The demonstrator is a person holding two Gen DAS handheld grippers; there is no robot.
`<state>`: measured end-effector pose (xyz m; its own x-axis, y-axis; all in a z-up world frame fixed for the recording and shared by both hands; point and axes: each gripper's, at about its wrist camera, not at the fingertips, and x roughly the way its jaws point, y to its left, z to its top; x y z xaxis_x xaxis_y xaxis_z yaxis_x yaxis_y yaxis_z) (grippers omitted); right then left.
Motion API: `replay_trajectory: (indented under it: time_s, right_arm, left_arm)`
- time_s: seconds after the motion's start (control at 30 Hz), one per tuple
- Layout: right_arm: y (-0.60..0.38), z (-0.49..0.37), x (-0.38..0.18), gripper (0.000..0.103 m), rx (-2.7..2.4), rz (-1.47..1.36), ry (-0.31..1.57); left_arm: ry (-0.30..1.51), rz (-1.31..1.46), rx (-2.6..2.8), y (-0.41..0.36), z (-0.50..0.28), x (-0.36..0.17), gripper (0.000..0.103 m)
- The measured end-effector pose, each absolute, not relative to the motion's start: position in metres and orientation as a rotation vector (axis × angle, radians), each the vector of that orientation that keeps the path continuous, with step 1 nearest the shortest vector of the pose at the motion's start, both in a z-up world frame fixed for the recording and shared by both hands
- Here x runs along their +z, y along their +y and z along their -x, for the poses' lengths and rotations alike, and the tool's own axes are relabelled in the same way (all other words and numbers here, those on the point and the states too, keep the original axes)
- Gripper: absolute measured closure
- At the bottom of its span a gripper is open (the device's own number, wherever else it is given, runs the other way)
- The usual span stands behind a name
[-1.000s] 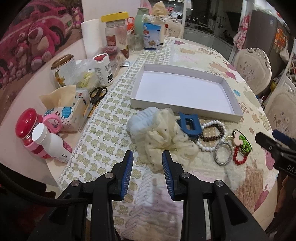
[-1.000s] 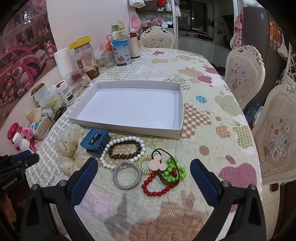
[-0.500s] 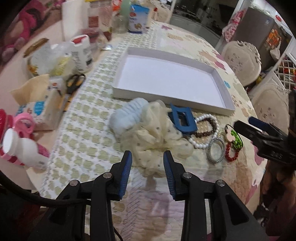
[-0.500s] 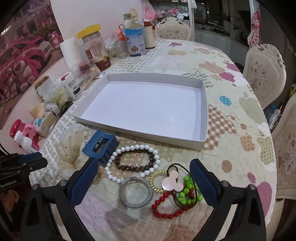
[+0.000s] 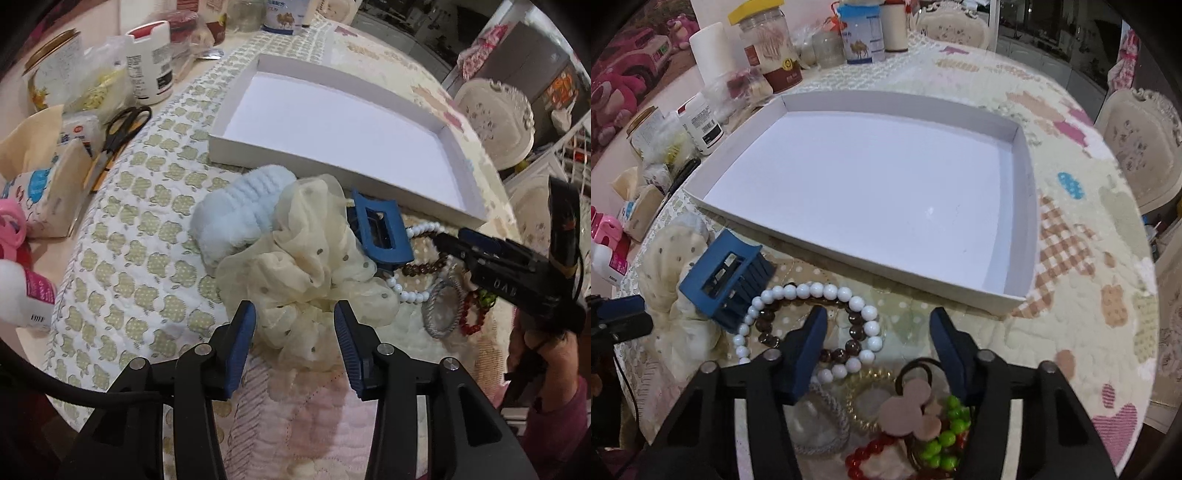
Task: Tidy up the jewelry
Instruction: 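Grasp cream polka-dot scrunchie with left gripper while right gripper grasps white pearl bracelet, then carry scrunchie into white tray with left gripper while right gripper places pearl bracelet there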
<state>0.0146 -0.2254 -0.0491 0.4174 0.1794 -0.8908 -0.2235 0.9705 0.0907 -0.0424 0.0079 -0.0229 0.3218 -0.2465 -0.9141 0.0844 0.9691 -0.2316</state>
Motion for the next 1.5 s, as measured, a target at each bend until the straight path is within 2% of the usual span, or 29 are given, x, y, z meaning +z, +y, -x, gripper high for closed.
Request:
replay_trajectory:
  time_s: [0.03,0.1,0.13,0.17,0.2,0.3,0.47,0.5,0.53,0.7,0.83,0.87,0.9,0.93,0.97,1.0,1.03,1.3,1.37,1.4,1.43,1.47,1.5]
  right_arm:
    - [-0.226,-0.017,-0.053,0.057,0.266,0.034,1.119]
    - [-0.229,-0.018,-0.055,0.066,0.277,0.026,1.112]
    - [-0.229,-0.018,-0.055,0.080,0.294,0.014,1.107]
    - [-0.231,-0.019,-0.055,0.087,0.325,-0.021,1.117]
    - [-0.232,-0.018,-0.053,0.087,0.330,-0.033,1.117]
    - [-0.232,-0.013,-0.043,0.087,0.351,-0.044,1.096]
    - [-0.235,-0.002,-0.007,0.087,0.390,-0.094,1.033]
    - [-0.235,0.001,0.003,0.097,0.400,-0.106,1.013]
    - [-0.235,0.003,0.010,0.099,0.406,-0.113,0.998]
    - [-0.232,0.006,0.041,0.099,0.420,-0.113,0.930]
    - [-0.233,0.003,0.038,0.098,0.409,-0.097,0.973]
    - [-0.233,0.003,0.033,0.097,0.395,-0.089,0.986]
    - [-0.233,0.002,0.024,0.091,0.374,-0.075,1.005]
    - [-0.232,0.002,0.017,0.082,0.366,-0.069,1.019]
    - [-0.232,0.002,0.009,0.077,0.360,-0.065,1.028]
    - [-0.233,0.002,0.002,0.068,0.352,-0.060,1.037]
    - [-0.232,0.000,-0.006,0.064,0.344,-0.053,1.054]
    - [-0.232,-0.018,-0.050,0.064,0.359,-0.059,1.125]
    - [-0.232,-0.021,-0.057,0.072,0.354,-0.051,1.128]
    - [-0.233,-0.021,-0.057,0.089,0.353,-0.062,1.122]
    - [-0.236,-0.021,-0.055,0.093,0.367,-0.096,1.124]
    - [-0.239,-0.020,-0.051,0.093,0.379,-0.123,1.117]
    - [-0.240,-0.018,-0.048,0.093,0.385,-0.130,1.108]
  left_arm:
    - [1.233,0.132,-0.212,0.005,0.041,-0.026,0.069]
    - [1.239,0.119,-0.202,0.001,0.040,-0.030,0.069]
    - [1.241,0.128,-0.203,0.001,0.039,-0.032,0.069]
    - [1.242,0.142,-0.206,0.001,0.038,-0.033,0.072]
    - [1.241,0.164,-0.210,0.003,0.038,-0.035,0.083]
    - [1.242,0.193,-0.200,0.010,0.037,-0.035,0.099]
    - [1.212,0.217,-0.218,0.025,0.044,-0.015,0.103]
    - [1.204,0.220,-0.228,0.027,0.048,-0.009,0.103]
    - [1.196,0.218,-0.237,0.028,0.050,-0.003,0.103]
    - [1.139,0.177,-0.275,0.031,0.053,0.027,0.103]
    - [1.140,0.160,-0.289,0.028,0.054,0.030,0.103]
    - [1.146,0.160,-0.279,0.028,0.054,0.027,0.103]
    - [1.149,0.165,-0.263,0.030,0.054,0.023,0.103]
    - [1.157,0.169,-0.249,0.031,0.054,0.019,0.098]
    - [1.169,0.178,-0.241,0.031,0.054,0.014,0.083]
    - [1.181,0.193,-0.241,0.031,0.055,0.009,0.073]
    - [1.200,0.214,-0.239,0.032,0.054,0.003,0.071]
    - [1.256,0.229,-0.156,0.026,0.049,-0.033,0.068]
    - [1.260,0.235,-0.146,0.023,0.046,-0.037,0.068]
    - [1.263,0.243,-0.149,0.021,0.045,-0.040,0.068]
    - [1.268,0.245,-0.150,0.020,0.044,-0.042,0.070]
    - [1.270,0.245,-0.148,0.019,0.045,-0.043,0.083]
    - [1.265,0.247,-0.149,0.020,0.046,-0.041,0.090]
